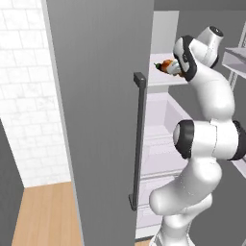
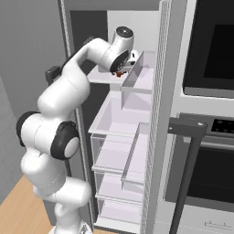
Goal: Place one eggplant and one chicken drumstick in each tupperware on the nearby counter, to pack two identical lunches.
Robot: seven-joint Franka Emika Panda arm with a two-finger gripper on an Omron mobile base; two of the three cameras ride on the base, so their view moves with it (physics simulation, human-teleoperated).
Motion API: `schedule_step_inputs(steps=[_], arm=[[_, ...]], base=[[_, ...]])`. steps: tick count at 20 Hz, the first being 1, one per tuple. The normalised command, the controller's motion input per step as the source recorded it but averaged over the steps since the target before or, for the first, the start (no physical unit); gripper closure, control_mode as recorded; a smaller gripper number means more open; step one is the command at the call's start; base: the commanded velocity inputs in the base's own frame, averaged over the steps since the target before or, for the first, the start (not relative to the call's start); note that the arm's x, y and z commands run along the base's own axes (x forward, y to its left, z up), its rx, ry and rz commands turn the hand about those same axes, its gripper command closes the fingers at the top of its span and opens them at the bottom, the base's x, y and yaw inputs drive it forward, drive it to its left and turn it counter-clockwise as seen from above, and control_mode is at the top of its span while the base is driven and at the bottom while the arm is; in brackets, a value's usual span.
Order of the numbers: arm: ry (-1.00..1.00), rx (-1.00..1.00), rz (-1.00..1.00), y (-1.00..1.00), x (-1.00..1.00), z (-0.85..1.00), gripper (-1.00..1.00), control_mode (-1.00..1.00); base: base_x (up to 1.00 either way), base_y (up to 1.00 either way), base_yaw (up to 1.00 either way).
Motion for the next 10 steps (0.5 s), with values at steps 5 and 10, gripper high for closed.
schedule_step_inputs(steps=[5,10], arm=[[0.00,0.00,0.00,0.04,-1.00,0.40,1.00,-1.00],[0.00,0.00,0.00,0.25,-1.00,0.21,1.00,-1.00]], base=[[0.00,0.00,0.00],[0.00,0.00,0.00]])
